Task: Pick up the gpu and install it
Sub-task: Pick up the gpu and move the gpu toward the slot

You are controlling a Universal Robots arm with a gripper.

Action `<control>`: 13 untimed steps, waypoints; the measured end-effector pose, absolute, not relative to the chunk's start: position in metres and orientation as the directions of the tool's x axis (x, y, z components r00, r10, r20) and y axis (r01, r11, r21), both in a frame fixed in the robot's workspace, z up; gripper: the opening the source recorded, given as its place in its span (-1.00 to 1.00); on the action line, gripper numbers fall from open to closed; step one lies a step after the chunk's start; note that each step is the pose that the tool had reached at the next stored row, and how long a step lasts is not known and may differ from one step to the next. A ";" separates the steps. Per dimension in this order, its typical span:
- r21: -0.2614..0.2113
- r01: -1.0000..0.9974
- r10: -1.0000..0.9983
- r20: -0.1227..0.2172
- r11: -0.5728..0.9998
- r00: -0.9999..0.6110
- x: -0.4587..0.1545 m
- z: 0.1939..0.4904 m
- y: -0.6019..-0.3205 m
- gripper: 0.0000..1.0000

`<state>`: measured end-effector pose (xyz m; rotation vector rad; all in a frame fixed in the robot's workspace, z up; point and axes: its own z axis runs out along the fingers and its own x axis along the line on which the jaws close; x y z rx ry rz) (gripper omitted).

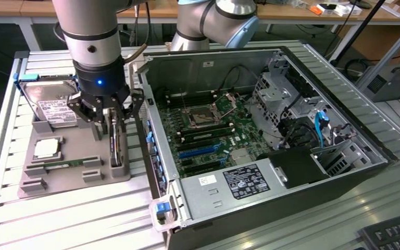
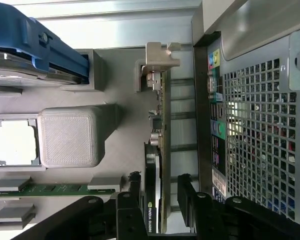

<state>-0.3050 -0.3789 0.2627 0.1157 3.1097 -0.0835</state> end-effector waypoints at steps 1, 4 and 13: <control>-0.052 0.075 0.073 -0.031 0.996 -0.997 -0.305 0.262 -0.379 -0.15; -0.053 0.075 0.074 -0.031 0.996 -0.997 -0.305 0.257 -0.377 -0.15; -0.057 0.075 0.073 -0.031 0.996 -0.997 -0.311 0.242 -0.364 -0.15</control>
